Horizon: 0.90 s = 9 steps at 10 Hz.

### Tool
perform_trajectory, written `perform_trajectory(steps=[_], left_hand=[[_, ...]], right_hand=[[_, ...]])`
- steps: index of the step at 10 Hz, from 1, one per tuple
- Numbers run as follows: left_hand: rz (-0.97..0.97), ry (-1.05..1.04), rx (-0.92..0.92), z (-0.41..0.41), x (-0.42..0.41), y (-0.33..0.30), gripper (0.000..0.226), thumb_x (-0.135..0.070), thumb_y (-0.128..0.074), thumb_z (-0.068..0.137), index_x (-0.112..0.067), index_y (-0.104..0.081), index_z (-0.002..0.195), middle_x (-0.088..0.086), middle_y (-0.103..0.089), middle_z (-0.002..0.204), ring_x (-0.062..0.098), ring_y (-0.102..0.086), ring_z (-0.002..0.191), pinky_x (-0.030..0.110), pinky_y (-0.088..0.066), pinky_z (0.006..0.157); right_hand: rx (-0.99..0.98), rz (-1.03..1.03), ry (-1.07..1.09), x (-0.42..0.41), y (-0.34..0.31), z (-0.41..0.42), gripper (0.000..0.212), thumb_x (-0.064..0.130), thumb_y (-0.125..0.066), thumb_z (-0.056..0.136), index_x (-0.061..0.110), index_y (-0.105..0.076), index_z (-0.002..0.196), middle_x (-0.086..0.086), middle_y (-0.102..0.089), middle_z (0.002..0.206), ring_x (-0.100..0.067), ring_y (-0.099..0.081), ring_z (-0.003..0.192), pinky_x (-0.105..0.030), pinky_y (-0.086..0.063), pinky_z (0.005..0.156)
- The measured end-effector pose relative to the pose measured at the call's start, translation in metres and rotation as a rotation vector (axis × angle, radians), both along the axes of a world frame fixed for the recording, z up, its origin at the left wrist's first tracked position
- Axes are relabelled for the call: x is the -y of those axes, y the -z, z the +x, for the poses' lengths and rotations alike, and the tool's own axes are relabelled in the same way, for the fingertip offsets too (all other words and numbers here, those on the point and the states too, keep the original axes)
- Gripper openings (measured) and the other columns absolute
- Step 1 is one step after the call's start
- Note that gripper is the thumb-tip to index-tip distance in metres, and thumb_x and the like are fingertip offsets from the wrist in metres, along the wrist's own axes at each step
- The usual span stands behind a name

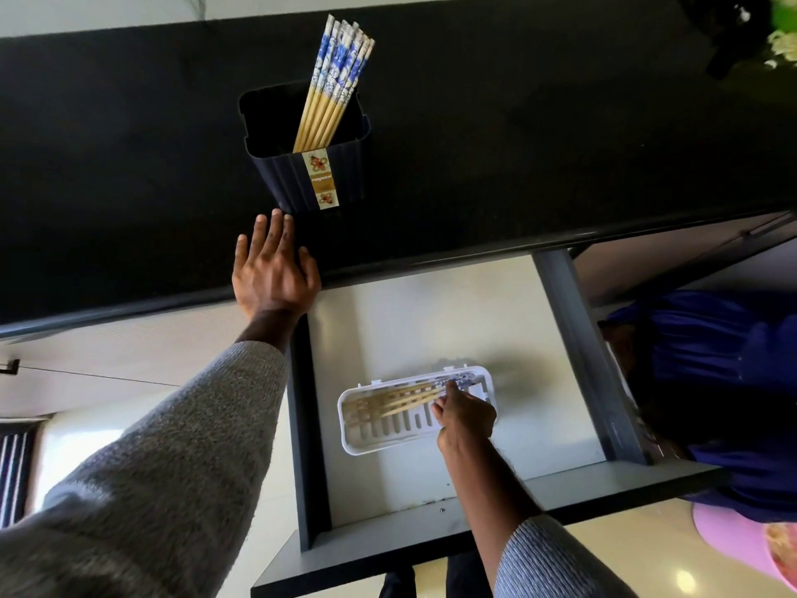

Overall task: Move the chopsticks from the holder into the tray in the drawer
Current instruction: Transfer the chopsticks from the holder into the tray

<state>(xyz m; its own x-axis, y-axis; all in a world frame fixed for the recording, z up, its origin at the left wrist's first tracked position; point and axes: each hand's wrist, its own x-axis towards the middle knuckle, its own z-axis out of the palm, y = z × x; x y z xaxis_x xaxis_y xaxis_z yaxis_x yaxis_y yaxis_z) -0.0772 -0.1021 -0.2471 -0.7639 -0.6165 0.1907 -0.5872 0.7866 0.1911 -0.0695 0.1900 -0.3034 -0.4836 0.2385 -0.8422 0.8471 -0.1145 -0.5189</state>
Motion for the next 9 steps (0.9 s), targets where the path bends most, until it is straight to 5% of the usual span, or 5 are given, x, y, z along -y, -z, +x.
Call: perform_trajectory(steps=[2,3,6,8,9], left_hand=[[0.009,0.013,-0.015,-0.001,0.002,0.003,0.061,-0.038,-0.035,0.098,-0.015,-0.039,0.154,0.005,-0.035,0.162,0.023,-0.027,0.152,0.048,-0.020,0.124],[0.011,0.007,-0.002,0.000,0.003,0.005,0.062,-0.038,-0.035,0.098,-0.015,-0.038,0.155,0.005,-0.034,0.163,0.024,-0.027,0.152,0.048,-0.019,0.124],[0.024,0.006,0.014,0.000,0.001,-0.003,0.064,-0.040,-0.031,0.095,-0.016,-0.038,0.155,0.004,-0.035,0.162,0.023,-0.028,0.152,0.047,-0.020,0.124],[0.033,0.001,0.022,-0.002,0.001,-0.002,0.066,-0.041,-0.030,0.094,-0.016,-0.040,0.154,0.003,-0.035,0.162,0.022,-0.028,0.152,0.047,-0.021,0.124],[0.030,-0.005,-0.005,-0.001,0.001,-0.002,0.065,-0.040,-0.032,0.093,-0.015,-0.044,0.152,0.003,-0.039,0.160,0.023,-0.032,0.150,0.048,-0.024,0.122]], right_hand=[[-0.062,0.049,0.079,0.005,-0.006,0.003,0.005,-0.008,-0.065,0.089,-0.006,-0.064,0.094,-0.007,-0.051,0.060,-0.020,-0.048,0.048,-0.034,-0.048,0.062],[-0.267,0.031,-0.003,0.015,-0.021,-0.002,0.027,-0.013,-0.056,0.088,0.004,-0.062,0.067,-0.003,-0.052,0.051,-0.017,-0.048,0.048,-0.031,-0.044,0.053],[-0.916,0.148,-0.427,0.095,-0.094,-0.052,0.009,0.015,-0.068,0.090,0.009,-0.075,0.091,-0.004,-0.076,0.077,-0.017,-0.073,0.065,-0.027,-0.059,0.065],[-1.038,0.049,-0.428,0.149,-0.132,-0.114,0.012,0.021,-0.070,0.090,0.010,-0.074,0.096,-0.006,-0.077,0.086,-0.016,-0.073,0.074,-0.042,-0.062,0.072],[-1.094,0.083,-0.409,0.170,-0.156,-0.144,0.019,0.020,-0.073,0.090,0.005,-0.075,0.101,-0.005,-0.076,0.091,-0.007,-0.070,0.078,-0.023,-0.058,0.076]])
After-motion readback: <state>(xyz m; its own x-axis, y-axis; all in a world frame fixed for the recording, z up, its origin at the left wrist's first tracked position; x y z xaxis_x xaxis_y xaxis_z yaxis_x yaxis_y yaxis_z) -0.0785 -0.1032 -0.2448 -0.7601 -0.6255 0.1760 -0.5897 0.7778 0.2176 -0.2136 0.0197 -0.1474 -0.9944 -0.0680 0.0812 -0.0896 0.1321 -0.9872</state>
